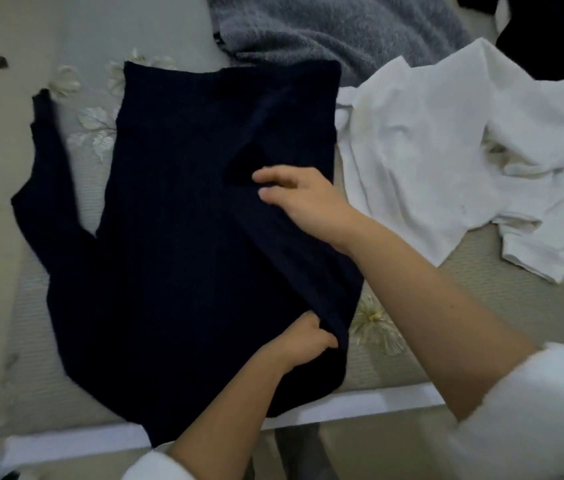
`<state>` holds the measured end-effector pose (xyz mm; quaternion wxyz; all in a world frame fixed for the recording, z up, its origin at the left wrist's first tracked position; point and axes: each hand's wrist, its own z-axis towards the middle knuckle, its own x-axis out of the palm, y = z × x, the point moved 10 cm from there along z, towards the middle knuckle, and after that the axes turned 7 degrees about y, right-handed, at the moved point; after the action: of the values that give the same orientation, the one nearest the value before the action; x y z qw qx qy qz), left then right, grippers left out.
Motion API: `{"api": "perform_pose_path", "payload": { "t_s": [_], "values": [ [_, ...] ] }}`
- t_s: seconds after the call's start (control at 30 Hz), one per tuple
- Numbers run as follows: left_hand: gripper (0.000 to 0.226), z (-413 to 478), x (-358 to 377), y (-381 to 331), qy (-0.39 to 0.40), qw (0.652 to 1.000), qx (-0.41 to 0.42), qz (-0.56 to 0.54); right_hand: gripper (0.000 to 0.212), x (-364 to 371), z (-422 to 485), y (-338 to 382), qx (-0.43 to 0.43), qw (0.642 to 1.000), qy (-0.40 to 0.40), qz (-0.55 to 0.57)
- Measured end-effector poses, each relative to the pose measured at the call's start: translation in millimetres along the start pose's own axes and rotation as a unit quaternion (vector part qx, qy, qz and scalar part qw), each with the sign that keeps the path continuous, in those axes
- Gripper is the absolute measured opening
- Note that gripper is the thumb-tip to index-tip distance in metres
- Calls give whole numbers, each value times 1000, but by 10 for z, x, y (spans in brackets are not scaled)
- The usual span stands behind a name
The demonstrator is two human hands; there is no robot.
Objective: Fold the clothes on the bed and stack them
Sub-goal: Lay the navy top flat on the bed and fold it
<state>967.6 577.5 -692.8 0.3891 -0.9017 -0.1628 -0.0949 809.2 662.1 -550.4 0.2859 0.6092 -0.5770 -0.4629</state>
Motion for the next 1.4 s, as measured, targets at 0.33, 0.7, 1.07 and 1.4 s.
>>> {"api": "perform_pose_path", "payload": {
  "t_s": [0.33, 0.7, 1.07, 1.4],
  "values": [
    [31, -465, -1220, 366, -88, 984, -98, -118, 11, -84, -448, -1487, 211, 967, -41, -139],
    [12, -670, -3161, -486, -385, 872, 66, -296, 33, 624, -536, -1551, 234, 852, 70, -463],
    [15, -695, -3675, -1174, -333, 881, 194, -274, 13, 751, -462, -1516, 275, 921, 110, -253],
    [50, -1210, -3886, -577, -412, 905, 83, -61, 20, 1072, -20, -1116, 204, 930, 66, -298]
  ]
}}
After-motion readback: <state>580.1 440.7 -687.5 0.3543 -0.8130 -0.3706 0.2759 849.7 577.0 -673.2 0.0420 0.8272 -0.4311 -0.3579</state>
